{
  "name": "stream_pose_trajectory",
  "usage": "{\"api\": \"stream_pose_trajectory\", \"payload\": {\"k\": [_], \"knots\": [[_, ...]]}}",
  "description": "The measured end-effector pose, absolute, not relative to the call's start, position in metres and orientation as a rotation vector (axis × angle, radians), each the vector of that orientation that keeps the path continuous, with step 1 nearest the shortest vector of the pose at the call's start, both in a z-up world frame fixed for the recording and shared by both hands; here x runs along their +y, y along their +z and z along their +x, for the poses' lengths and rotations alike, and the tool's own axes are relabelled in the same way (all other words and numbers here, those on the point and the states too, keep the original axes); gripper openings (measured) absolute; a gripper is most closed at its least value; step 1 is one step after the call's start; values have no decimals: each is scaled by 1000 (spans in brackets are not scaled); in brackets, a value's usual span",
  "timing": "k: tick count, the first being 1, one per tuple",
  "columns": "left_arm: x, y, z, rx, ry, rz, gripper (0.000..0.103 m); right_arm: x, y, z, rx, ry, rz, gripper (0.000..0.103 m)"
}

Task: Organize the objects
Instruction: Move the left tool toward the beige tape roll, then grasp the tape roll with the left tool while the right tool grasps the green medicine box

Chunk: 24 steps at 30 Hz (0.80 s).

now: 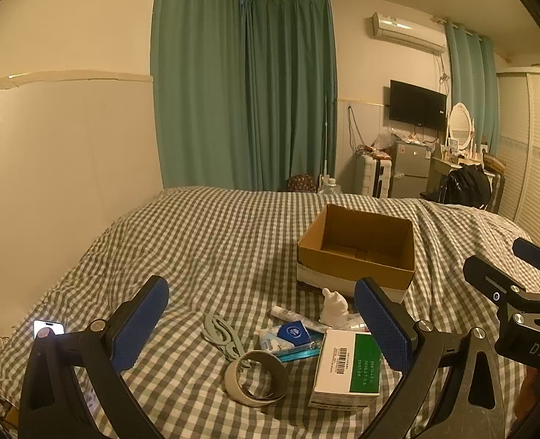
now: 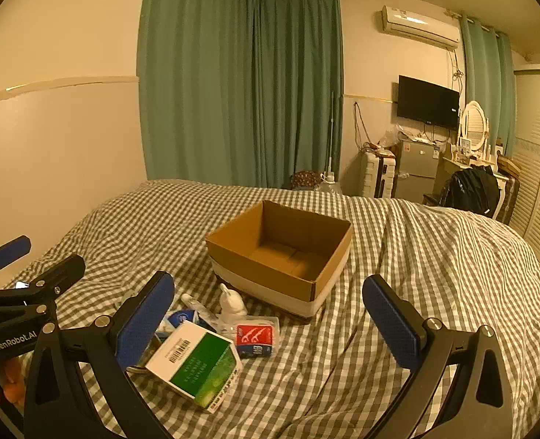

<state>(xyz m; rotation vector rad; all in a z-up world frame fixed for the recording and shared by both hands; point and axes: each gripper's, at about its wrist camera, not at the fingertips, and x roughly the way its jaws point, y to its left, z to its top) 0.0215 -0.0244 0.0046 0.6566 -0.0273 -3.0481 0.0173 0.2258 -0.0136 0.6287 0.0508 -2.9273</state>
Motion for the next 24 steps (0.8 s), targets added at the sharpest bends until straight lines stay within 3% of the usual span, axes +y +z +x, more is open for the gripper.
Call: {"api": "stream_pose_trajectory", "payload": {"k": [10,24], "knots": [[-50,-19,20,-15,-3002,764,103,200,-12,21,90,-2865,648,103],[-41,-140,-19,-146,-2866,1263,103,193,-78,-13,84,-2766,926,103]]}}
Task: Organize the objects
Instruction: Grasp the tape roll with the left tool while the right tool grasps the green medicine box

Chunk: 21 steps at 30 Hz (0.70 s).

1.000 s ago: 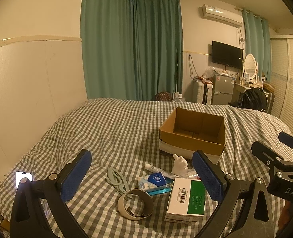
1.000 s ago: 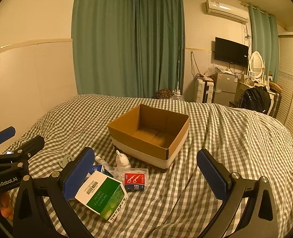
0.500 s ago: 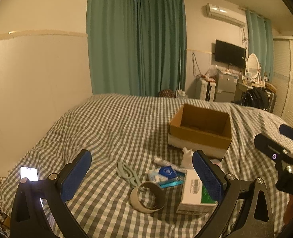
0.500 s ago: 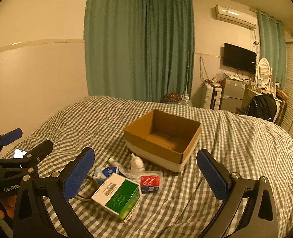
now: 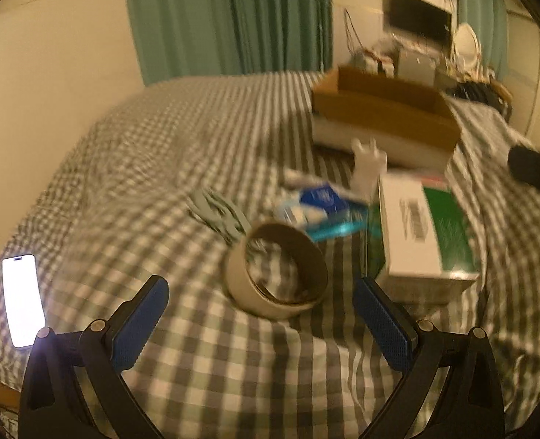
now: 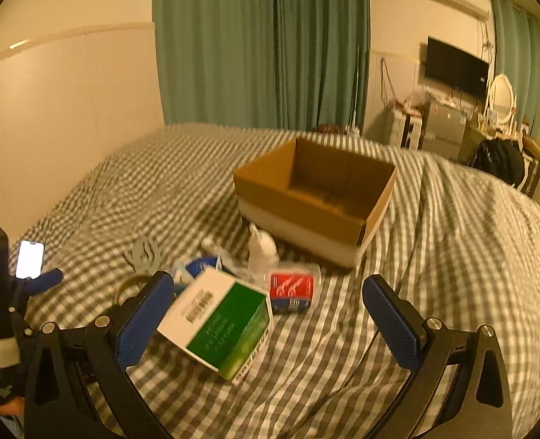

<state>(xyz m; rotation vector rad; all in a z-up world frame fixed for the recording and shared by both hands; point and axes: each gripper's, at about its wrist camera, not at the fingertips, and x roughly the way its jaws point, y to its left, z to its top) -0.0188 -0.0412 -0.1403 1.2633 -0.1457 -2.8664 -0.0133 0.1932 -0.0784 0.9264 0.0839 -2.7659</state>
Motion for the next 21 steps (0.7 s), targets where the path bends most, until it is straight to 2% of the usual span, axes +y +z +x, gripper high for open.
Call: {"api": "stream_pose_trajectory", "payload": {"k": [10,12,16,21], "knots": [[-21,-181,-61,-312,-2764,1431,102,197,-102,-18,62,-2734,1019,103],[-19,-189,-65,-333,-2731,1464,87,196,-103,-18,67,-2730,1027,103],[-34,-180,-58,-190,-2799,1448,85,193,-100,-18,80,-2738,1033,103],[-66,-141,-30,29,-2880,1297,85,181,-101,-18,104,-2717,1044,103]]}}
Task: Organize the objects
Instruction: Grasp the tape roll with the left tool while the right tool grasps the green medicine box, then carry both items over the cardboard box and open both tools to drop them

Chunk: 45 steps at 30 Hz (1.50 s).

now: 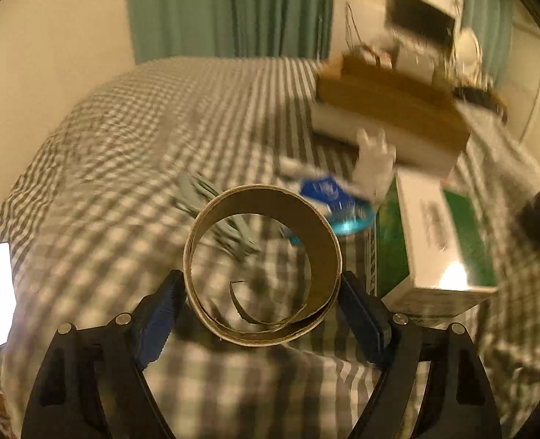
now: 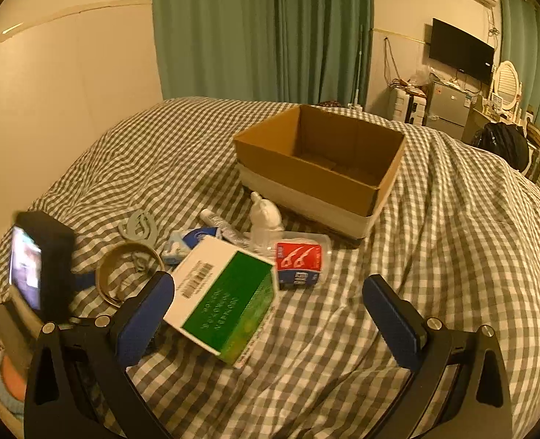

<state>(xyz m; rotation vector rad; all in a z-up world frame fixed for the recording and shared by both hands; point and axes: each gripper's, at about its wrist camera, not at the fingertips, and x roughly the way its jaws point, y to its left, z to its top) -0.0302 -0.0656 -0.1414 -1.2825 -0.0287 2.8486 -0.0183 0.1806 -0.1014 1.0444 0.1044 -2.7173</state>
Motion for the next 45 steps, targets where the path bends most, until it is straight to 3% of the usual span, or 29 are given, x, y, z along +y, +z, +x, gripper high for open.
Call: {"api": "stream_pose_trajectory", "payload": {"k": [6,19,20,21,26,37,45], "knots": [[-97,-113,-19,-85,2916,-1182,85,137,-119,-25,151,-2633,1117,103],[-116,-120,-20,-152,2906,-1203,85,112,-166,-61,164,-2624,1415,102],[-113,-118,-20,-148,2904,-1200,85,115,-168,-61,175,-2624,1416,101],[-111,-117,-20,-144,2901,-1195,85,118,-168,-59,170,-2609,1399,92],[-95,-106,-24,-121,2832,-1165,85,128,-160,-46,192,-2542,1273,90],[-46,-33,-84,-55,2847,-933,85,191,-60,-46,129,-2695,877,88],[10,6,-163,-14,2836,-790,85,232,21,-101,122,-2811,606,88]]}}
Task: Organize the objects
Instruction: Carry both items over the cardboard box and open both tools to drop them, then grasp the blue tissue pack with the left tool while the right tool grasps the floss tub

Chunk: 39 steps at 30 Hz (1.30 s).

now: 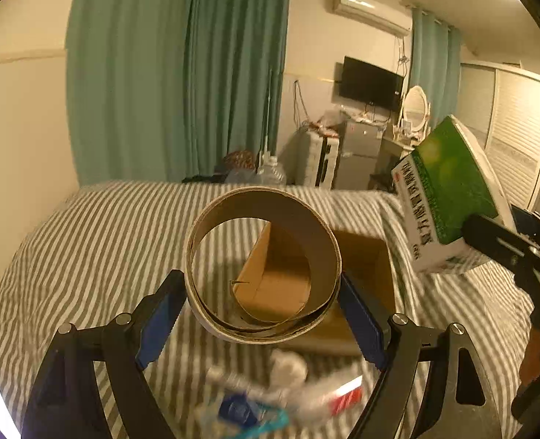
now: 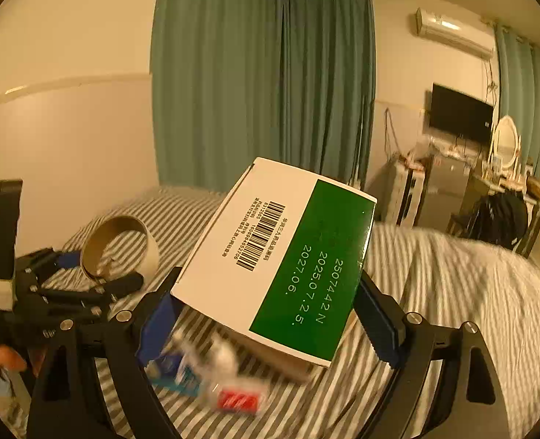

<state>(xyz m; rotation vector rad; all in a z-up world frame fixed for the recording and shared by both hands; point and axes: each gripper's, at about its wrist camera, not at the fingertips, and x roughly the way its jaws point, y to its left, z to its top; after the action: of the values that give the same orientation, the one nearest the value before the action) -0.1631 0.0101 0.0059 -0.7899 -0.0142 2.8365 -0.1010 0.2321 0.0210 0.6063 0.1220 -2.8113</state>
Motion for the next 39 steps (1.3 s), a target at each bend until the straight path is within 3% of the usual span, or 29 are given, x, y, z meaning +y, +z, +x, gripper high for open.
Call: {"api": "stream_pose_trajectory", "payload": {"k": [9,21,25,26,27,39], "knots": [[67,-15,-242,112,2806,-808,85,249,25,-193,75,-2829,616,88],[92,-83,-295,86,2716,-1024,87,270,-39,-261,-95,-2759,811,89],[100,-77,-291,133,2724,-1040,93,274,-38,-260,-114,-2747,806,92],[100,-71,-287,149,2739,-1028,101,275,-36,-258,-118,-2738,796,95],[95,-64,-279,152,2754,-1012,103,274,-33,-253,-114,-2739,789,103],[38,22,-183,142,2882,-827,103,280,49,-157,-35,-2809,668,103]]}}
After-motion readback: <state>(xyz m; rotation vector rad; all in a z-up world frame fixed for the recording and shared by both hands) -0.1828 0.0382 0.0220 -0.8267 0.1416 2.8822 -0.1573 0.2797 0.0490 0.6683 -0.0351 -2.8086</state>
